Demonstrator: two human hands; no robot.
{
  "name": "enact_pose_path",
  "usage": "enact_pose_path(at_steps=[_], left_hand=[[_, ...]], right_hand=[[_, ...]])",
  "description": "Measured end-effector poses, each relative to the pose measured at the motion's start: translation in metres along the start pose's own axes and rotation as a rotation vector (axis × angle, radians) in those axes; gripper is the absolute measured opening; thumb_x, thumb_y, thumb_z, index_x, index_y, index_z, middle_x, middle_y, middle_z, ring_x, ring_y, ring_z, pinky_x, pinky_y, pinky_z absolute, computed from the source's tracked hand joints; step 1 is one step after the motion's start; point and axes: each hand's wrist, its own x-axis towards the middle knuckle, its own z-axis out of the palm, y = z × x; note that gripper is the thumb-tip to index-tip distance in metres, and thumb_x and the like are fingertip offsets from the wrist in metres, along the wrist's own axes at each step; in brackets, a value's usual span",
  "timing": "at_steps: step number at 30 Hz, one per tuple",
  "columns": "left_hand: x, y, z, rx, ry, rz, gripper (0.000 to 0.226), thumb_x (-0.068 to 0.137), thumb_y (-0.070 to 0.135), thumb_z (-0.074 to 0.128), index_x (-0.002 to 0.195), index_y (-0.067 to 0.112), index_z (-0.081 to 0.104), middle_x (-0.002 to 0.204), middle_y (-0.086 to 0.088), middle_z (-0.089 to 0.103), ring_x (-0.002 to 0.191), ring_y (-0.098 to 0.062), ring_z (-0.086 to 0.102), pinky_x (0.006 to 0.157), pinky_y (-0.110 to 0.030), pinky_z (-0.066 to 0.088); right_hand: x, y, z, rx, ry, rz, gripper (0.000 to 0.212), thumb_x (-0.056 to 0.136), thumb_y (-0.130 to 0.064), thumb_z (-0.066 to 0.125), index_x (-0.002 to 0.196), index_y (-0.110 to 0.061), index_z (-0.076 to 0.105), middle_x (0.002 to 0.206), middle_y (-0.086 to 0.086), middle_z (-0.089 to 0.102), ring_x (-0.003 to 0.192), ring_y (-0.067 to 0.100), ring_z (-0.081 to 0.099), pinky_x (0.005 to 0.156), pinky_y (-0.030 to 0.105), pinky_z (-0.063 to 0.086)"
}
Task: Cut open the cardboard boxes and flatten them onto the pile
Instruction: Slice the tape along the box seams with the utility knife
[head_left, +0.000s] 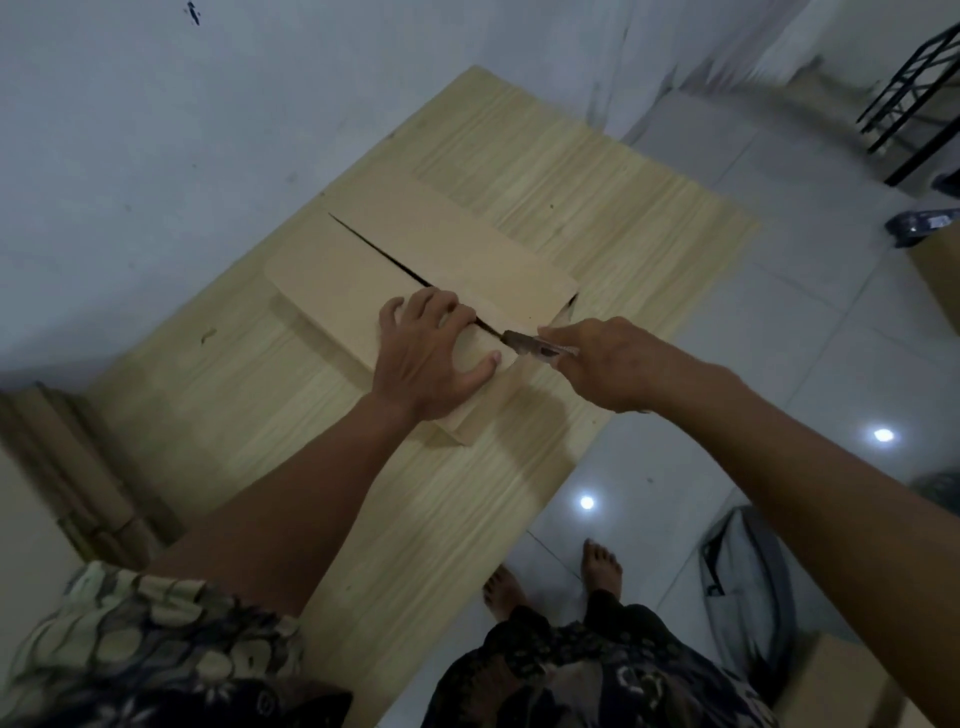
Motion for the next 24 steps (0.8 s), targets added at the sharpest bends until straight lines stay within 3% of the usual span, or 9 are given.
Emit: enact_pose_path(at_steps=[5, 8, 10, 14, 24], left_hand=[[0.014, 0.006, -0.005, -0.031, 0.073, -0.026, 0.047, 0.083, 0.061, 0.062, 0.091, 0.015, 0.053, 0.105, 0.001, 0.058, 0.106, -0.024, 0.053, 0.093, -0.043, 0.034], [0.014, 0.004, -0.003, -0.079, 0.087, -0.042, 0.033, 0.092, 0.048, 0.055, 0.088, 0.015, 0.055, 0.092, -0.001, 0.056, 0.091, -0.026, 0.053, 0.087, -0.042, 0.037], [0.015, 0.003, -0.003, -0.084, 0.087, -0.025, 0.027, 0.095, 0.04, 0.051, 0.089, 0.015, 0.059, 0.093, -0.002, 0.056, 0.091, -0.027, 0.053, 0.087, -0.043, 0.038], [0.016, 0.004, -0.003, -0.093, 0.107, -0.026, 0.021, 0.097, 0.03, 0.051, 0.087, 0.015, 0.063, 0.094, -0.004, 0.056, 0.092, -0.027, 0.053, 0.087, -0.044, 0.038], [0.019, -0.003, -0.003, -0.089, 0.06, -0.053, 0.016, 0.095, 0.026, 0.052, 0.088, 0.013, 0.059, 0.096, -0.005, 0.053, 0.094, -0.027, 0.051, 0.088, -0.046, 0.036]], right_hand=[[0.003, 0.0, 0.002, 0.002, -0.011, -0.044, 0.048, 0.106, -0.035, 0.042, 0.154, -0.036, 0.038, 0.135, 0.009, 0.057, 0.082, 0.016, 0.059, 0.065, 0.025, 0.046], [-0.002, 0.01, 0.005, 0.258, -0.057, -0.069, 0.041, 0.105, -0.037, 0.047, 0.146, -0.047, 0.045, 0.091, 0.001, 0.066, 0.066, 0.013, 0.062, 0.048, 0.021, 0.048], [-0.005, 0.023, 0.012, 0.439, -0.091, -0.089, 0.042, 0.104, -0.04, 0.05, 0.145, -0.047, 0.047, 0.077, 0.001, 0.065, 0.056, 0.009, 0.056, 0.049, 0.02, 0.048], [-0.005, 0.039, 0.034, 0.688, -0.113, -0.16, 0.045, 0.106, -0.03, 0.05, 0.149, -0.041, 0.044, 0.071, 0.004, 0.063, 0.052, 0.012, 0.052, 0.052, 0.027, 0.049], [0.001, 0.037, 0.052, 0.884, -0.146, -0.149, 0.046, 0.106, -0.03, 0.049, 0.15, -0.041, 0.042, 0.07, 0.005, 0.057, 0.05, 0.009, 0.046, 0.048, 0.024, 0.044]])
